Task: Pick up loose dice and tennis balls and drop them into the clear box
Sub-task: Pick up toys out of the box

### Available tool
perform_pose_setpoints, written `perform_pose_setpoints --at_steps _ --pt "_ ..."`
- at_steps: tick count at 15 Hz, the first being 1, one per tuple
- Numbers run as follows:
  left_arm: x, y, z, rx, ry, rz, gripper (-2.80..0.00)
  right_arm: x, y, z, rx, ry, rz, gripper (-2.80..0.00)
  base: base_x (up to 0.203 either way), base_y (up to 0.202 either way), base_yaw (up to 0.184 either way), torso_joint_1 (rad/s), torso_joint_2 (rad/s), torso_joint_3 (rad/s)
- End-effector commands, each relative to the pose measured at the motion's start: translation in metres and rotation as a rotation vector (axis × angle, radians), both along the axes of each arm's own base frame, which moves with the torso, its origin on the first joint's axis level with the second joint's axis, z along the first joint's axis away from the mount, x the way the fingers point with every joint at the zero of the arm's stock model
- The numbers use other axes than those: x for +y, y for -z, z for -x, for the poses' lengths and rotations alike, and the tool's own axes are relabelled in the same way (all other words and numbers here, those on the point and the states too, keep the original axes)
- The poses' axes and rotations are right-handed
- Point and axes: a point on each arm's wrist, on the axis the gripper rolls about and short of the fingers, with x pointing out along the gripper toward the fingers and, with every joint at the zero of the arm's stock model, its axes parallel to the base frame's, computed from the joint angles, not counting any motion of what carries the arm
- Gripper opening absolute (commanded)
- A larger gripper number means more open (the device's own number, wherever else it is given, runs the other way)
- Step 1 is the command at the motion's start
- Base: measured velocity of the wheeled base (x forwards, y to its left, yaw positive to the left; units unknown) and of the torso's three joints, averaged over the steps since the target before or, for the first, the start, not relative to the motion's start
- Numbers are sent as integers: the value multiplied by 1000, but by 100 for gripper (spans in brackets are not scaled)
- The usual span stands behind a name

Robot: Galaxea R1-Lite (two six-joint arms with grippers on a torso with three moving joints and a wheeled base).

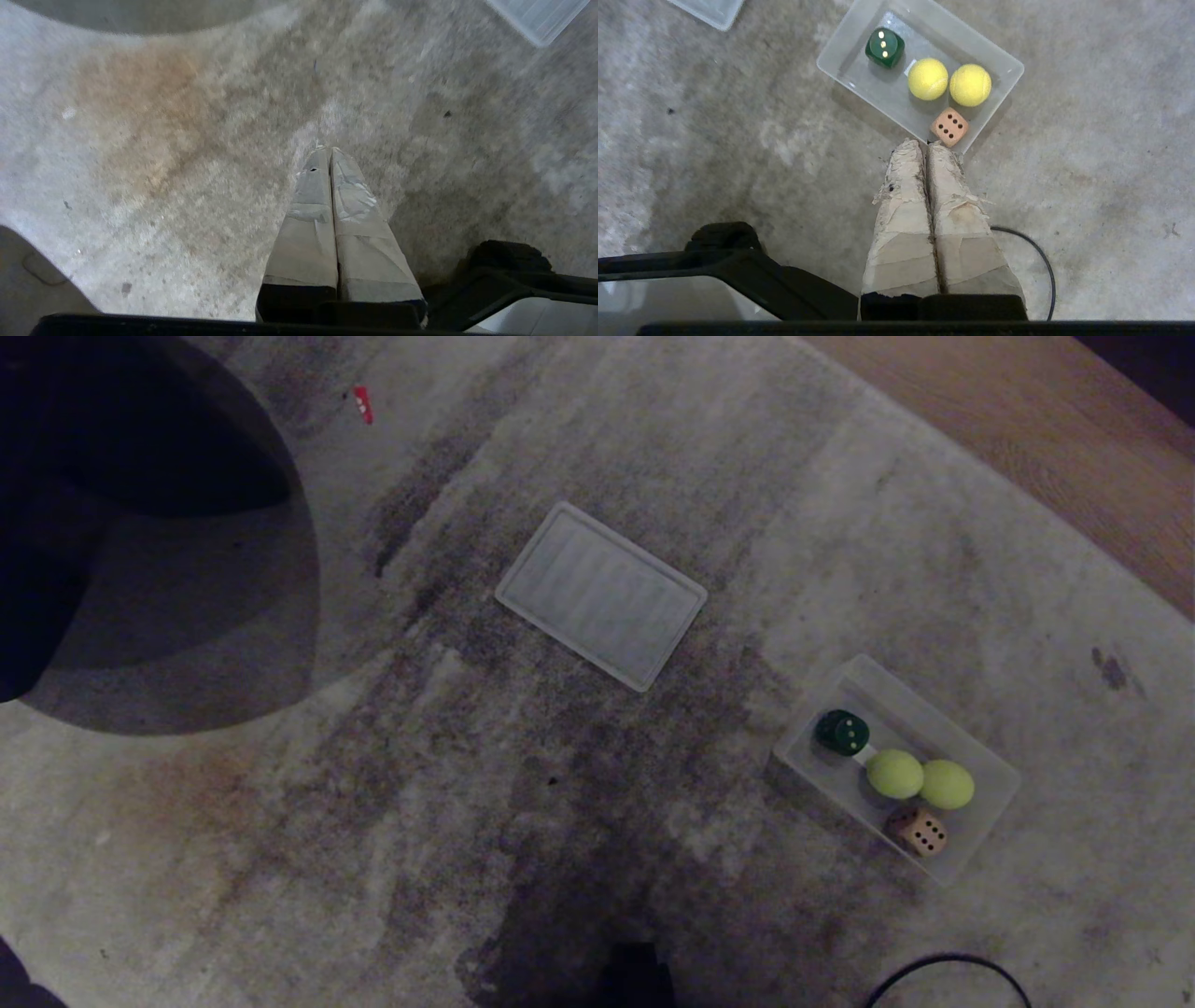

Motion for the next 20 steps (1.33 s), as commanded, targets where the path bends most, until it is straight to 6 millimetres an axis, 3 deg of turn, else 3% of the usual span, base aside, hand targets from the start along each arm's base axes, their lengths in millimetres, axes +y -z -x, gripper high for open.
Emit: perform_pose_setpoints --at_steps 1,20 --pt "0 0 0 2 0 -1 -280 0 3 -1 12 0 -5 -280 0 0 0 2 -1 207" --pt "0 0 0 3 2 -2 -280 0 3 -1 12 0 -5 -280 0 0 0 2 3 201"
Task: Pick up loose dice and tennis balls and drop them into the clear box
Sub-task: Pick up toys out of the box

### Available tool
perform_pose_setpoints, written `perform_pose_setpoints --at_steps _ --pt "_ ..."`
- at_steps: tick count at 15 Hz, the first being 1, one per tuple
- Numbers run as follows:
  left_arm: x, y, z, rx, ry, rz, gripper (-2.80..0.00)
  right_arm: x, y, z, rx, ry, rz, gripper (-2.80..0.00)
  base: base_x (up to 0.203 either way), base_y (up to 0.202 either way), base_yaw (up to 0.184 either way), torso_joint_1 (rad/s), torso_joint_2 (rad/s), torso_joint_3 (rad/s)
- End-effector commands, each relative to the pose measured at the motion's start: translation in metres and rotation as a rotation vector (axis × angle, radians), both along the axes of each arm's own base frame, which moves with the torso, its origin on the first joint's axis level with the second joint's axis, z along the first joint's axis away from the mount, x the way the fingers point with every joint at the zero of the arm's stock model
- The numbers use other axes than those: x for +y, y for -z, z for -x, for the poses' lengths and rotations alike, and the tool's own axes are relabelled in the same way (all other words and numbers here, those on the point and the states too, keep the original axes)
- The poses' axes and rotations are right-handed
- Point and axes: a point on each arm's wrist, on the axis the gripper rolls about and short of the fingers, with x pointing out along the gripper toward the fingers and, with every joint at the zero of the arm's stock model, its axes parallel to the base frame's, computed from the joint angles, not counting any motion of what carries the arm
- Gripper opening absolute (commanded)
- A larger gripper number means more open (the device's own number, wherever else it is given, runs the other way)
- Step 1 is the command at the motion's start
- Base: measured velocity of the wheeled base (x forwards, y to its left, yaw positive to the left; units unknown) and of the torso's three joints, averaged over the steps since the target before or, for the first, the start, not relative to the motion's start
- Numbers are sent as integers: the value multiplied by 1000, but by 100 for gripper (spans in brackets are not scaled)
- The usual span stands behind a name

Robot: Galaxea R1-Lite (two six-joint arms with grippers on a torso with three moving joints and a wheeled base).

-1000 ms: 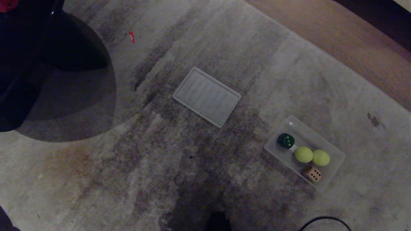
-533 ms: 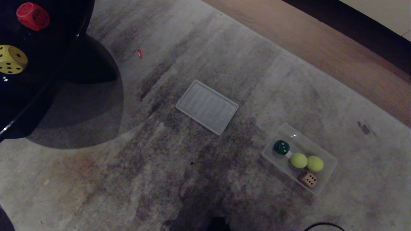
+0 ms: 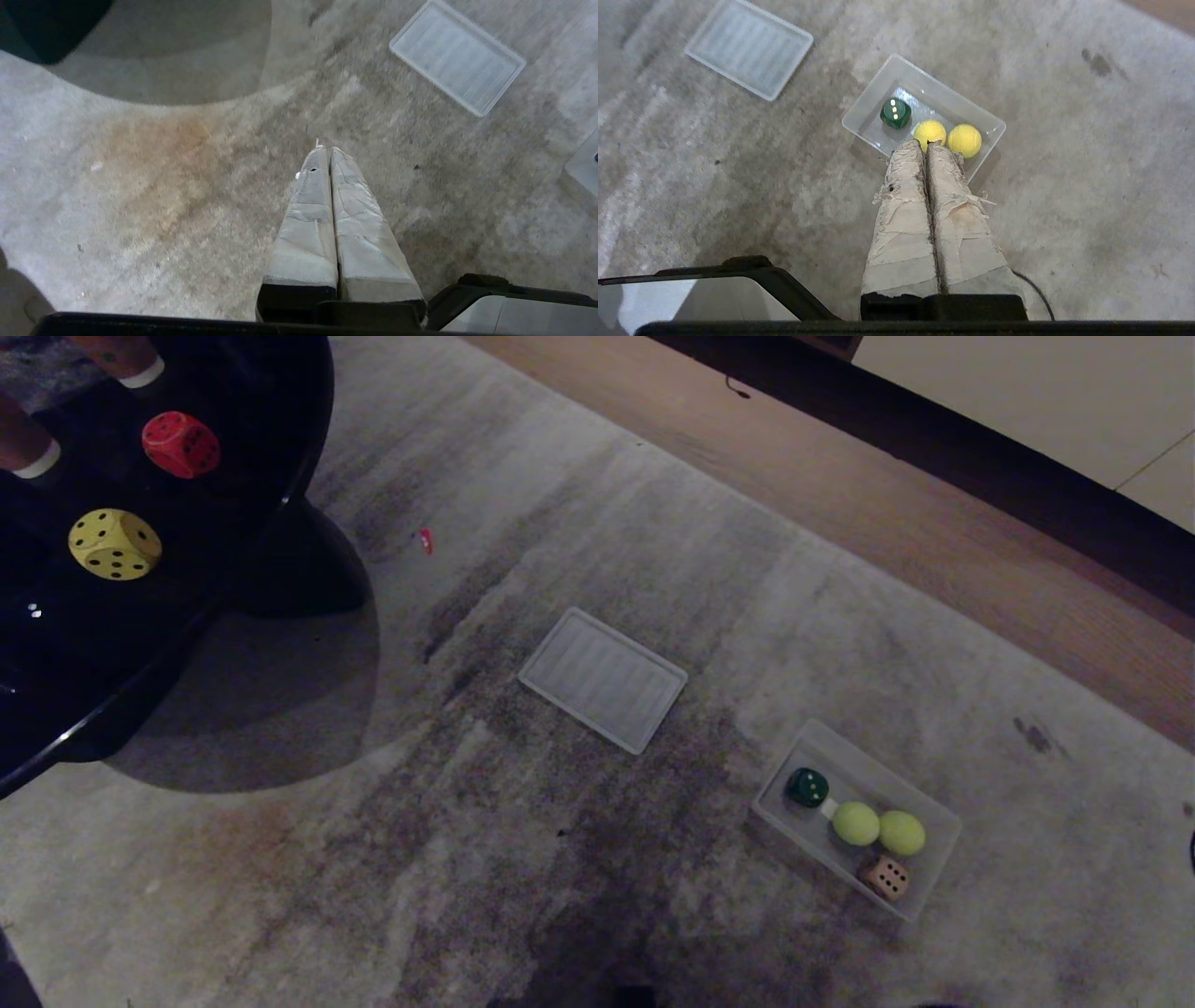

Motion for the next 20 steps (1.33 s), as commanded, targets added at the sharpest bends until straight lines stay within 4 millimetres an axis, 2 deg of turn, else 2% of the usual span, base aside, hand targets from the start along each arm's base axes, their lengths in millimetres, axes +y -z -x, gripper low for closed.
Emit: perform_pose_setpoints --at_steps 1,20 --pt "0 0 0 2 1 -6 -280 0 3 -1 12 0 -1 -280 0 0 0 3 2 198" --pt "0 0 0 3 5 -27 -280 0 3 -1 12 0 3 -280 0 0 0 2 2 204"
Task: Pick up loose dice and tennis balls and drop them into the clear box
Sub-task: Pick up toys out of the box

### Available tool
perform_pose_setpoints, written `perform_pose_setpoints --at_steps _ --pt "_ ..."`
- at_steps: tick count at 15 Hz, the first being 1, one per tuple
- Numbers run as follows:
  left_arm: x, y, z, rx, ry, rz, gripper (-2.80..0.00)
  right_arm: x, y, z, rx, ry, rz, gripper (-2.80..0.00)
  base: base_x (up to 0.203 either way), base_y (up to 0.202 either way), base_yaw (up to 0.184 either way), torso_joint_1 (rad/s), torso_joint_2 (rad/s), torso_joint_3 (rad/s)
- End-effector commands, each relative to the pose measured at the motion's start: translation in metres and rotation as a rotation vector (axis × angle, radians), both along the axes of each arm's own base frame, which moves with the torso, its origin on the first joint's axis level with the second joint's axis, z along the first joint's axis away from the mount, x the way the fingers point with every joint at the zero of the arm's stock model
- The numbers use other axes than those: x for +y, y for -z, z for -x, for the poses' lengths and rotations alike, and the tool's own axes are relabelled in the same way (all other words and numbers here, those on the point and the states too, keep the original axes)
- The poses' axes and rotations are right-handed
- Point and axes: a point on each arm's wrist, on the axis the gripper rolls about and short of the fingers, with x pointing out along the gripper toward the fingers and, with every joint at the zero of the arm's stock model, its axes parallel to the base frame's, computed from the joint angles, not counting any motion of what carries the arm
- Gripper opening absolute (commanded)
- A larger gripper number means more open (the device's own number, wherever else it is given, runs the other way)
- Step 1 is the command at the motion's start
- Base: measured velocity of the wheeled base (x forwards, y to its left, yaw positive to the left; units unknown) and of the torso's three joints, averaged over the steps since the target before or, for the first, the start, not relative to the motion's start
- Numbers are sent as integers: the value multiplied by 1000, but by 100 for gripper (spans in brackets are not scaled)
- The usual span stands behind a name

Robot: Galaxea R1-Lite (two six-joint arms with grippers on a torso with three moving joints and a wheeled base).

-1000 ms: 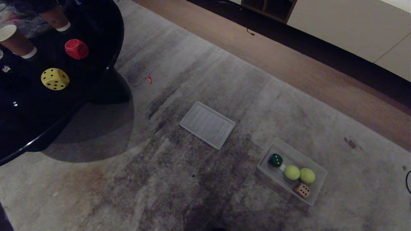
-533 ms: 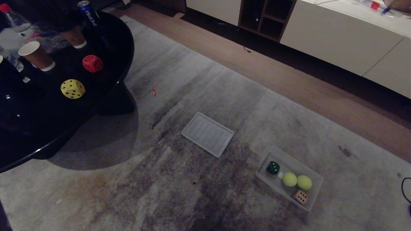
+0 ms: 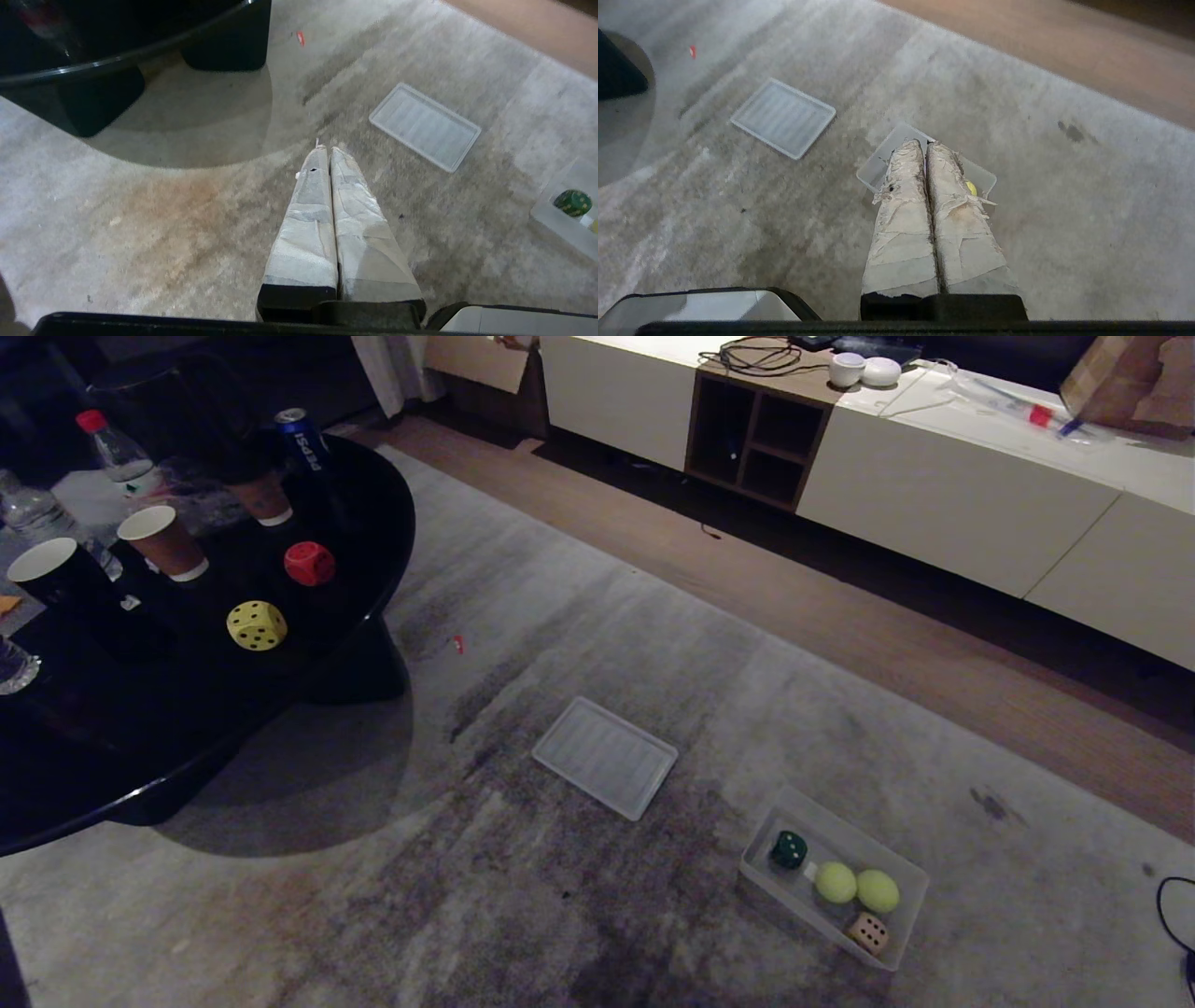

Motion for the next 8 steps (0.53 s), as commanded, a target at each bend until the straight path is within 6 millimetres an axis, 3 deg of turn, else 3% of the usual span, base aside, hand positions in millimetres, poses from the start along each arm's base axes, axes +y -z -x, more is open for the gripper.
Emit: perform_pose_setpoints --at_steps 1,8 --pt "0 0 0 3 -1 3 -280 0 3 -1 12 0 1 -280 0 0 0 5 3 212" --pt "0 0 0 2 -1 4 -280 0 3 -1 12 0 6 -280 0 0 0 5 2 200"
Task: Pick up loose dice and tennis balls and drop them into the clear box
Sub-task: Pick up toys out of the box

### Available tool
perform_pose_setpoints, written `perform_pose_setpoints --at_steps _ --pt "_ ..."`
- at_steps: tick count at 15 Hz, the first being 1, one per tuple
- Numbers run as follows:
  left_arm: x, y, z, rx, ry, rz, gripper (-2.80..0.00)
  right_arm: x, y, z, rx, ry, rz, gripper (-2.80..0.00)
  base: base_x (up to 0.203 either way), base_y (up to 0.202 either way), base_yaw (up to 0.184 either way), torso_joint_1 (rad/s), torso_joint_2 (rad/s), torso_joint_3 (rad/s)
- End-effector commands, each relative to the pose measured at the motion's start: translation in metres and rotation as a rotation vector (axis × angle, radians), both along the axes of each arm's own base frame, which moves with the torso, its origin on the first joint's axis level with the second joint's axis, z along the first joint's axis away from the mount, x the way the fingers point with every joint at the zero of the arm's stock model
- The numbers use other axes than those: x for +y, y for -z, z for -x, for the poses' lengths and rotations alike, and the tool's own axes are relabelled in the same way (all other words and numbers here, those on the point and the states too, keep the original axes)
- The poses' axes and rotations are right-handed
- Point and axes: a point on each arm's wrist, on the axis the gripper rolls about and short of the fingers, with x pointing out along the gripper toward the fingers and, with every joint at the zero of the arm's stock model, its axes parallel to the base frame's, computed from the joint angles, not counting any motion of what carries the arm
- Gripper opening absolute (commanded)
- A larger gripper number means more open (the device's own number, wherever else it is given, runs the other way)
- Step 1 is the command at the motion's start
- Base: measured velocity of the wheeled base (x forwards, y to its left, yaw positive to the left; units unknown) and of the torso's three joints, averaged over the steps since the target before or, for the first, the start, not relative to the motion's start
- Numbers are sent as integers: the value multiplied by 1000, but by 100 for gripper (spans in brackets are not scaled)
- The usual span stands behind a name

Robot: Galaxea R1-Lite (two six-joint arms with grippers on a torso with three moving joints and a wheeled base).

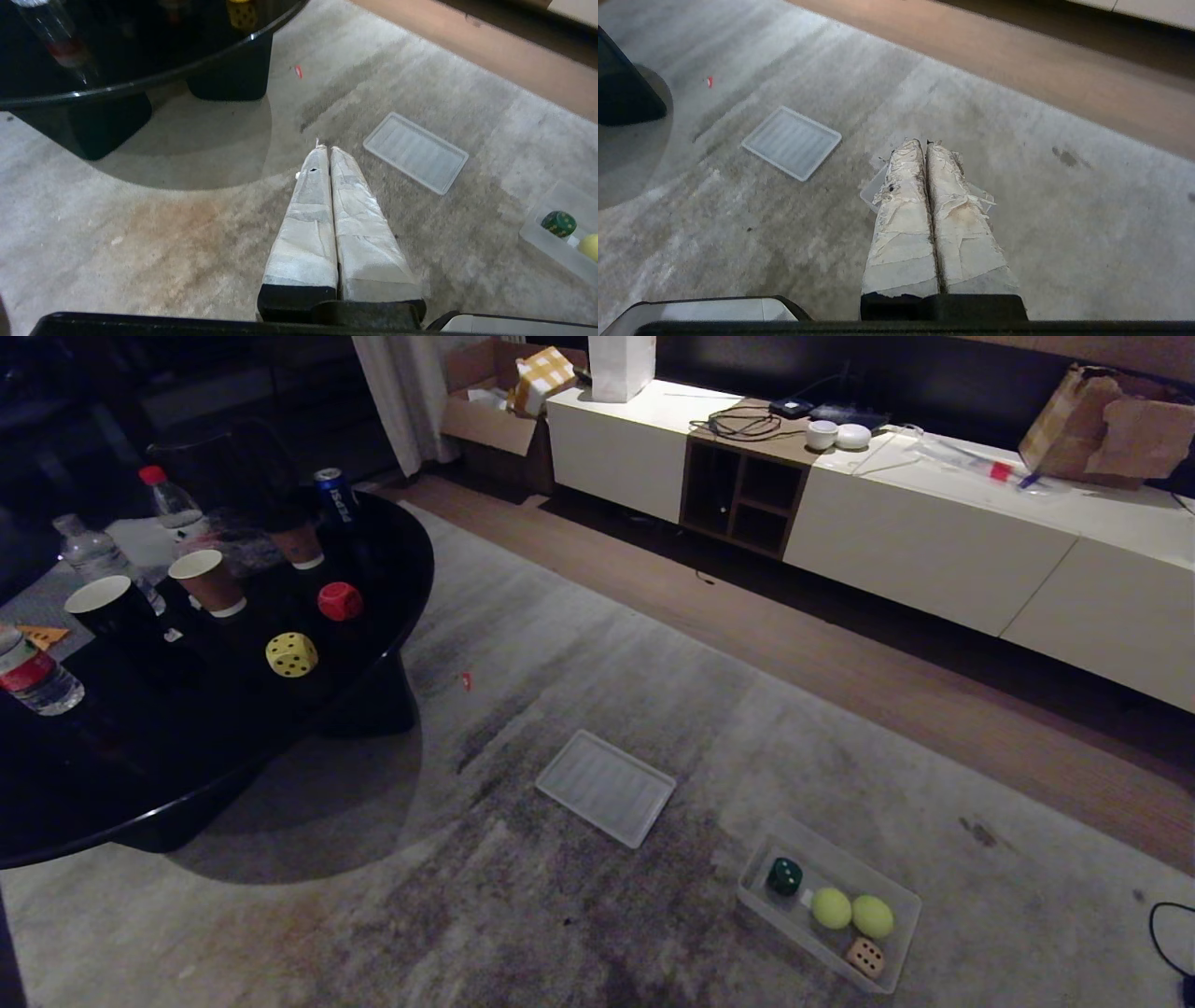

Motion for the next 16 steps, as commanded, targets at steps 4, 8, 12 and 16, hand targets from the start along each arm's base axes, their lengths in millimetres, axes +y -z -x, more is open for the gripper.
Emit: perform_pose_setpoints --at_steps 4,8,12,16 --pt "0 0 0 2 -1 0 -280 0 3 -1 12 0 -3 -280 0 0 0 4 2 203" --pt "0 0 0 2 -2 3 -280 0 3 -1 12 0 -1 -280 0 0 0 2 2 203" --pt "0 0 0 2 -6 3 -280 0 3 -1 12 0 -1 -280 0 0 0 1 2 145" --pt "0 1 0 4 -4 -3 -280 0 3 -1 12 -1 -3 -280 0 0 0 2 -1 22"
